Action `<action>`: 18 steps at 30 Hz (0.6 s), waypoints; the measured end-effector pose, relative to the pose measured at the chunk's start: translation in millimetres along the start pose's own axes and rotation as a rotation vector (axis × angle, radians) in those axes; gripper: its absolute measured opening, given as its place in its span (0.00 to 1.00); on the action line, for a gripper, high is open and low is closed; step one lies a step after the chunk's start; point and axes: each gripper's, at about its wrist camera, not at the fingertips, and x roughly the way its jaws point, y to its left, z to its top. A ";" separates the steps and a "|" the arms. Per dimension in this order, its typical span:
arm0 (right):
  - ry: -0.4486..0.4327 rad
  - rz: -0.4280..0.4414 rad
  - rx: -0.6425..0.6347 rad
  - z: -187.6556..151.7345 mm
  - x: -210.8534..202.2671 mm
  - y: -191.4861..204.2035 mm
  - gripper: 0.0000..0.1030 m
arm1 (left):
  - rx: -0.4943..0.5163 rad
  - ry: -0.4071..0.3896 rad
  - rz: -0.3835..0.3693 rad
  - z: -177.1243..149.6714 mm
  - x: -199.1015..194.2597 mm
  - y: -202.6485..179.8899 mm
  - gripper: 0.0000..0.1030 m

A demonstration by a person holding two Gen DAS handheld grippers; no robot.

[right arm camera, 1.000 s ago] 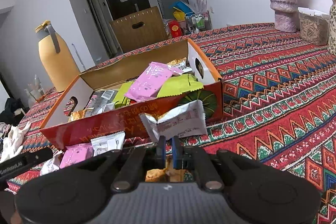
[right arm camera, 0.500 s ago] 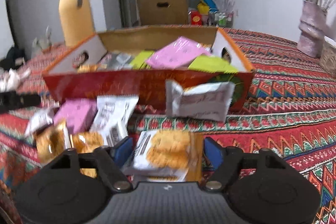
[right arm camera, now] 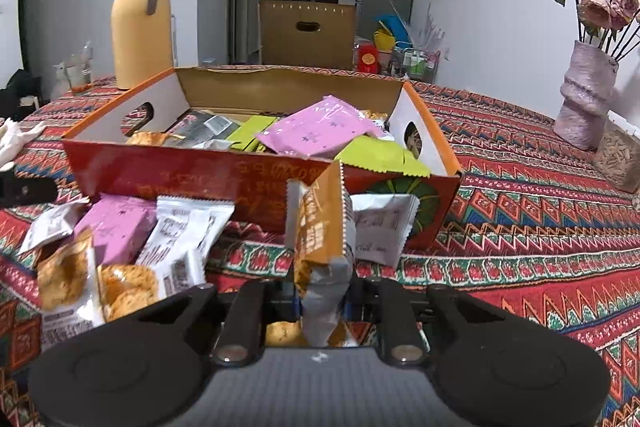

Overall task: Organize snacks
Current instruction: 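Grasp the brown-and-white snack packet with the right gripper, then lift the brown packet with the right gripper while the left grasps a white packet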

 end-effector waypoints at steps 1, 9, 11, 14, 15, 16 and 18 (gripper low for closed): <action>0.006 -0.007 0.001 0.3 1.5 0.2 0.16 | -0.010 0.010 -0.005 0.0 1.2 2.0 1.00; -0.012 0.005 0.035 -2.8 -0.5 1.4 0.15 | -0.033 0.010 -0.037 -0.4 0.4 6.2 1.00; -0.041 0.023 0.044 -2.8 -8.1 2.7 0.15 | -0.040 0.014 -0.043 -0.2 1.5 6.8 1.00; -0.098 0.056 0.087 -2.9 -22.4 -1.5 0.15 | -0.042 0.025 -0.045 -0.3 4.4 6.1 1.00; -0.113 0.064 0.098 -3.9 -26.5 -3.2 0.15 | -0.043 0.027 -0.047 -0.5 4.6 6.4 1.00; -0.121 0.069 0.107 -5.1 -29.6 -4.9 0.15 | -0.043 0.027 -0.048 -0.6 4.9 6.3 1.00; -0.127 0.073 0.123 -7.9 -34.4 -9.2 0.15 | -0.044 0.028 -0.044 -0.7 5.6 6.0 1.00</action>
